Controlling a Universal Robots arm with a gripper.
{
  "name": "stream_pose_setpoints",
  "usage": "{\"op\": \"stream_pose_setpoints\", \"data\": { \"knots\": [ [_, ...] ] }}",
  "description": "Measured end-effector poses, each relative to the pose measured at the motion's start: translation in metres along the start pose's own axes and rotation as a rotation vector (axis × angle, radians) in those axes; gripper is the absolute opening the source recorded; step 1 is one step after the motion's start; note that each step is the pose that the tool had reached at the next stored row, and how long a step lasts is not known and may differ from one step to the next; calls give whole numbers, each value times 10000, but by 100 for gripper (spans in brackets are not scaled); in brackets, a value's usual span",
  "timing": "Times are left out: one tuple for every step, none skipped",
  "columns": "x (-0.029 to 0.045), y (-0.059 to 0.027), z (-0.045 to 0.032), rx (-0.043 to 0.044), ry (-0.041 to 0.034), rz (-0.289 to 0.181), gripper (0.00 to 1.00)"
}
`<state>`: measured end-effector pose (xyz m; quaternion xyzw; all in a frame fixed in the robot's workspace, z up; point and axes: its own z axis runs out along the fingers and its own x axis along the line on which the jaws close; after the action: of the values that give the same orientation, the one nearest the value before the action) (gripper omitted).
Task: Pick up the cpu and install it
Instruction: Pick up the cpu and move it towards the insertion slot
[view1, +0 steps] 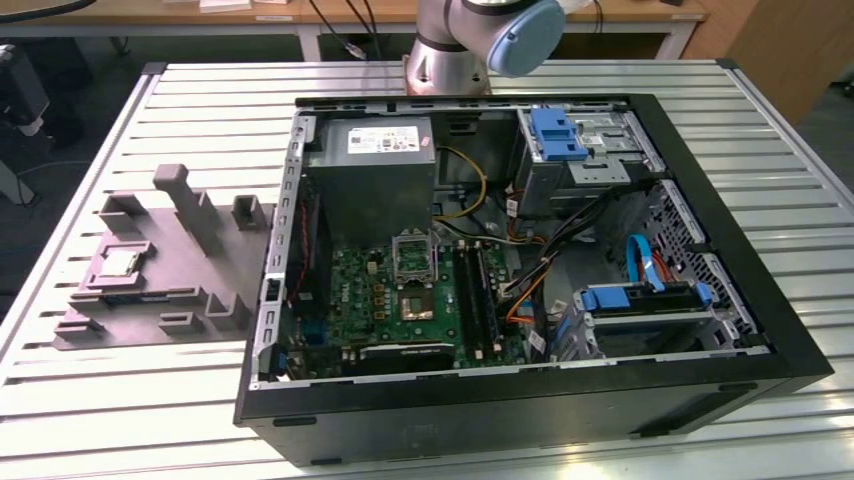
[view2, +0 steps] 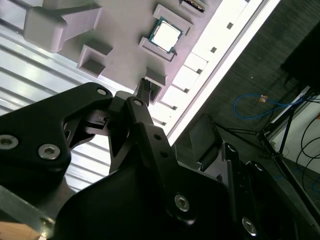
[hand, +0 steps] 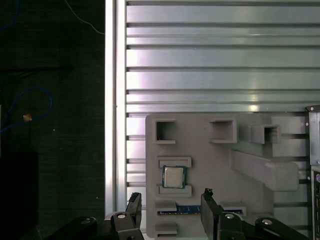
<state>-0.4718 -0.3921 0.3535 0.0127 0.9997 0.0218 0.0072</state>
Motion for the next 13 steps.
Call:
{"op": "stream_pose_setpoints", "data": {
  "knots": [
    [0,0,2,0,0,0,59],
    [0,0,5,0,0,0,59],
    [0,0,7,0,0,0,59],
    [0,0,9,0,0,0,59],
    [0,0,12,0,0,0,59],
    [0,0,13,0,0,0,59],
    [0,-1,15,0,0,0,59],
    [0,-1,18,0,0,0,59],
    [0,-1,20,-1,0,0,59],
    [0,-1,21,0,0,0,59],
    [0,-1,23,0,0,0,59],
    [0,-1,25,0,0,0,59],
    [0,-1,27,0,0,0,59]
  ]
}}
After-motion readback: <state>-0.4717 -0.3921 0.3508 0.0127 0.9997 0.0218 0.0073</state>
